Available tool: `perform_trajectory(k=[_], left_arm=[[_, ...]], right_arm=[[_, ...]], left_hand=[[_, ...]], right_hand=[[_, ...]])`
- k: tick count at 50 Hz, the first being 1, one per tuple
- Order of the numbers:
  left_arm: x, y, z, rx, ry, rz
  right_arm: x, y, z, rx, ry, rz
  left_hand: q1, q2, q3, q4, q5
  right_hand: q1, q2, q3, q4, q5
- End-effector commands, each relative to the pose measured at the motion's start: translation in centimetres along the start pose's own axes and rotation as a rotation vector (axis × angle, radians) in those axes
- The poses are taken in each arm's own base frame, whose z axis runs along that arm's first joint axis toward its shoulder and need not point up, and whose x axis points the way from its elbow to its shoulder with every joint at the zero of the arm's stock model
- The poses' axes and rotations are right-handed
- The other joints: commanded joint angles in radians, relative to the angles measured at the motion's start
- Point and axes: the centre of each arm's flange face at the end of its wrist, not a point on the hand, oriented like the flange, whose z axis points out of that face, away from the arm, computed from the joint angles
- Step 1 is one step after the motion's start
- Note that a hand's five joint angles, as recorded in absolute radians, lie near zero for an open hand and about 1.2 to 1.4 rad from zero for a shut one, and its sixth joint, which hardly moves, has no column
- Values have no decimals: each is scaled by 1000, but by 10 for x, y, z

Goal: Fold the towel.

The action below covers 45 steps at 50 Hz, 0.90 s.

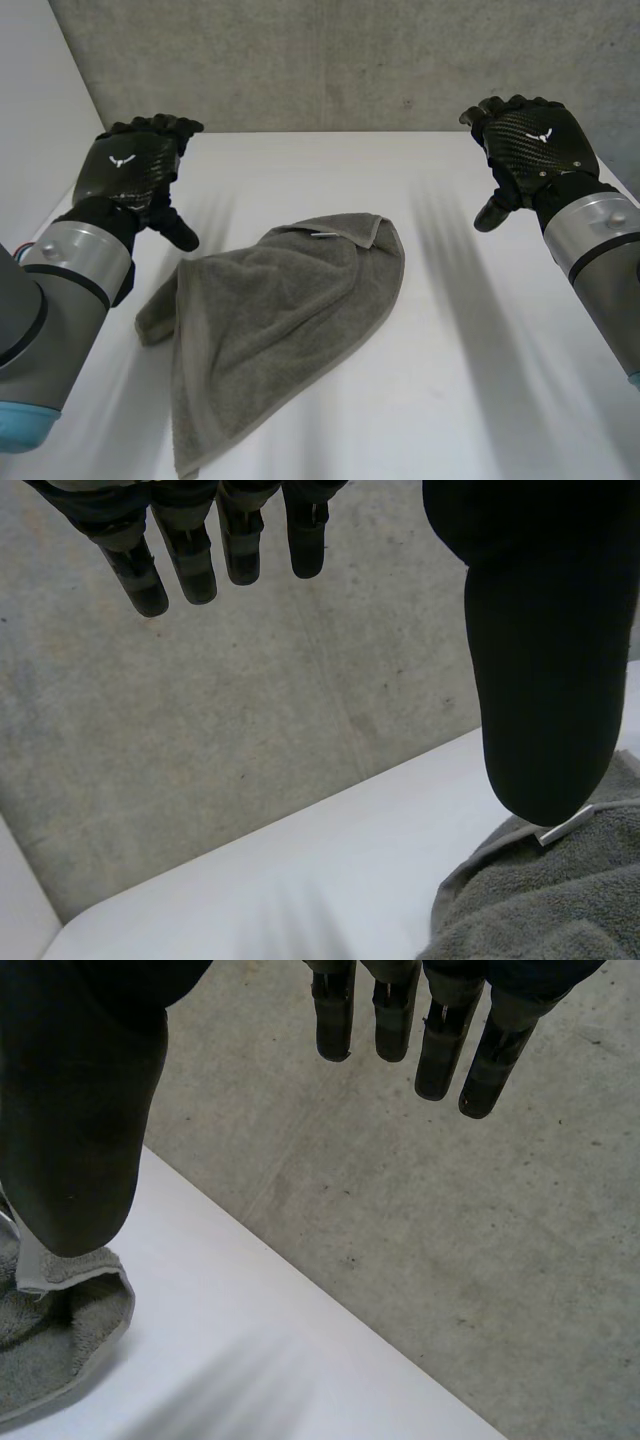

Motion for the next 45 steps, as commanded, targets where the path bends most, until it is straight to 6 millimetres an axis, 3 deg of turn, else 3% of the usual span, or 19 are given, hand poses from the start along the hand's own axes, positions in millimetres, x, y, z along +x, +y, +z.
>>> perform_trajectory(k=[1,10,24,28,31,36,45], left_arm=[[-9,-11,-4,4,-79,2],[-11,-20,-8,34,-93,5],[-4,-8,-28,-86,-54,15],[13,14,-58,-205,26,32],[18,22,-66,-236,56,38],[36,53,-93,-347,174,61],[51,85,-116,-467,260,102]], right_arm=[[4,-2,2,10,1,2],[11,-1,5,11,19,-4],[12,-3,9,21,1,-16],[12,-1,10,17,-8,-15],[10,4,11,7,-22,-14],[8,11,14,-16,-30,-13],[5,16,14,-29,-39,-11]], left_hand=[[8,11,11,10,-17],[8,11,11,10,-17],[110,113,113,113,86],[242,245,245,245,217],[254,257,257,257,230],[240,243,243,242,215],[222,225,225,225,197]], right_hand=[[-58,-75,-70,-86,-59],[-58,-75,-70,-86,-59],[-58,-75,-70,-86,-59],[-58,-75,-70,-86,-59],[-58,-75,-70,-86,-59],[-58,-75,-70,-86,-59],[-58,-75,-70,-86,-59]])
